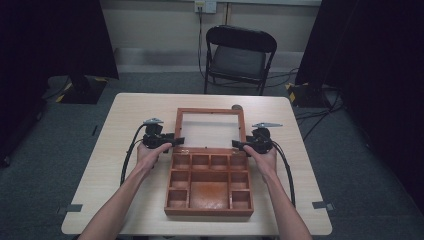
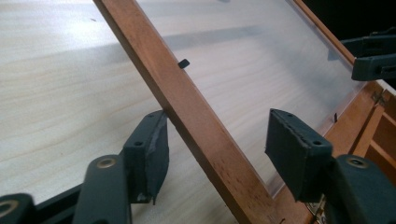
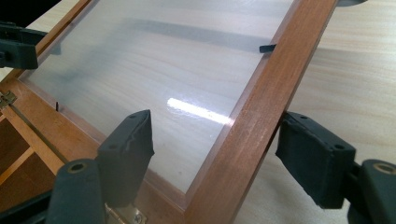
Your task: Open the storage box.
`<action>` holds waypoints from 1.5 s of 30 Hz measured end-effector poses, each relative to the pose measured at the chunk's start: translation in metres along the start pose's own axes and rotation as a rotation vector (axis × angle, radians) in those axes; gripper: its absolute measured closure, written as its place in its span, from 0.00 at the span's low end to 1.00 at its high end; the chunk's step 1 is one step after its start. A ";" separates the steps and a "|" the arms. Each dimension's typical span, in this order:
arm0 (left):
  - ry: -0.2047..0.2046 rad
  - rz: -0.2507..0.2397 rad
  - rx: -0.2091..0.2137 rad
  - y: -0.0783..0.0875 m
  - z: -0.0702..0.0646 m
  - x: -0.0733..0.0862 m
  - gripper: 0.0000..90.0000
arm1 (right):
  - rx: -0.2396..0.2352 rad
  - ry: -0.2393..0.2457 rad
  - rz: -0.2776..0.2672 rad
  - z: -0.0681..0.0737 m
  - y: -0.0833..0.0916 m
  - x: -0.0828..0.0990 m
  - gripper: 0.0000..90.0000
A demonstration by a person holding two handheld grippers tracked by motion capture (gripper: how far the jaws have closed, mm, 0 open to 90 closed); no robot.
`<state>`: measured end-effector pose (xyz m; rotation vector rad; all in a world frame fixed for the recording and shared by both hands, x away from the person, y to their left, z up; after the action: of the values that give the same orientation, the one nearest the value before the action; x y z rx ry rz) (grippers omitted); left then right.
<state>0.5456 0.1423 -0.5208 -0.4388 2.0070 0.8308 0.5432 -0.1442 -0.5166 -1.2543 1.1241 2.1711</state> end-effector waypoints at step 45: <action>-0.270 0.134 -0.316 0.119 0.031 0.082 0.15 | 0.290 0.157 0.122 -0.041 0.131 0.097 0.14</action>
<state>0.4501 0.2497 -0.5557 -0.3496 1.6745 1.2313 0.4278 -0.2610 -0.5521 -1.2689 1.5528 1.9287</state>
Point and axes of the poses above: each handheld gripper's, and its own axes: y roughly backward along the jaws, x roughly out of its underside, z roughly to its left, the point moved 8 cm from there along -y, roughly forward along the jaws, and after that the axes turned 10 degrees about -z, right-handed, at the moved point
